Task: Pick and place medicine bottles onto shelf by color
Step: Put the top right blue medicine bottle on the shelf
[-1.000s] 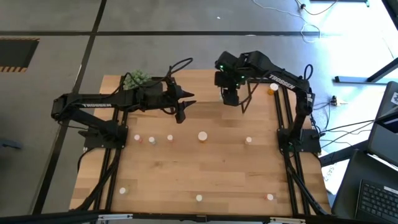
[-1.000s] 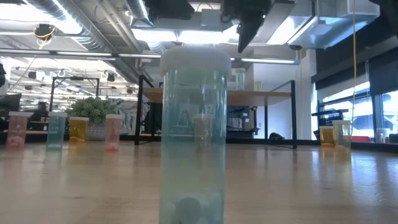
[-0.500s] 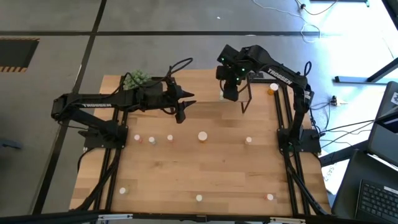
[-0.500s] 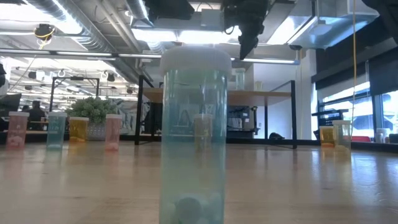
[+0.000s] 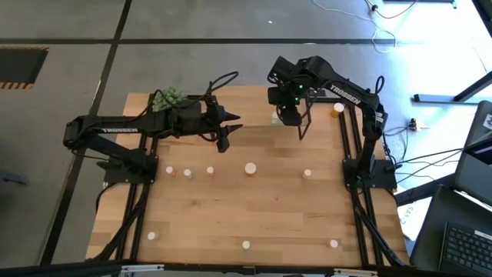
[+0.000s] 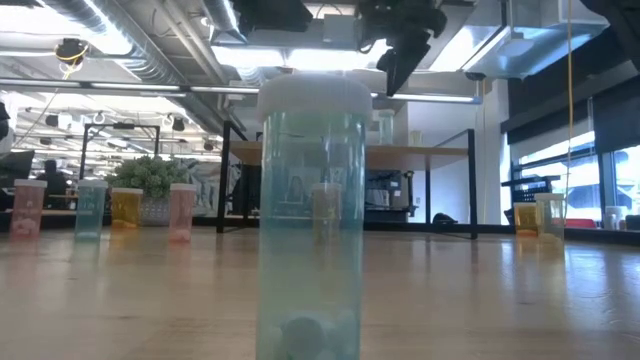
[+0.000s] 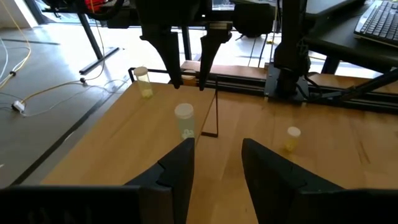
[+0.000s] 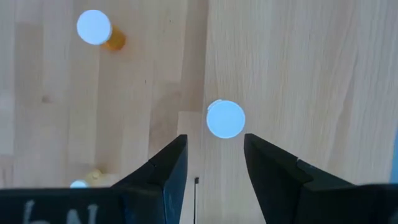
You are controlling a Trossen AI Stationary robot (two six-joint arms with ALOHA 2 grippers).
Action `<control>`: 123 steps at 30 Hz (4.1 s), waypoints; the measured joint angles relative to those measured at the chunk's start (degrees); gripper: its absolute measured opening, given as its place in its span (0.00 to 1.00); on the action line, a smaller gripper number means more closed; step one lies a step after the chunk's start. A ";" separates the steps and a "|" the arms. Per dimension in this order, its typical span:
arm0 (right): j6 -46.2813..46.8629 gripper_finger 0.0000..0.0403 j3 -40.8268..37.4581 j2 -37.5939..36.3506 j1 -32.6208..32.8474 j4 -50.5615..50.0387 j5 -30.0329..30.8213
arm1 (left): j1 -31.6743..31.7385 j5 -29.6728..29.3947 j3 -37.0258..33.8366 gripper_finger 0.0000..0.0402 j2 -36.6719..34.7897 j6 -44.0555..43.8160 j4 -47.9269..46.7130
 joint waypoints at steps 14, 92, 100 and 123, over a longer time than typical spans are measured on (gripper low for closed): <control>-0.59 0.40 -7.20 0.11 0.00 3.41 4.12 | 0.00 0.02 0.00 0.32 0.02 0.02 -0.02; 0.04 0.31 -7.23 2.29 -3.36 13.65 6.96 | 0.00 0.03 0.00 0.32 0.02 0.09 -0.02; 1.92 0.32 -7.22 2.29 -8.46 14.81 6.93 | 0.00 0.04 0.00 0.32 0.02 0.09 -0.02; 9.50 0.32 -7.21 2.29 -13.09 16.59 7.06 | 0.00 0.02 0.00 0.32 0.02 0.00 0.02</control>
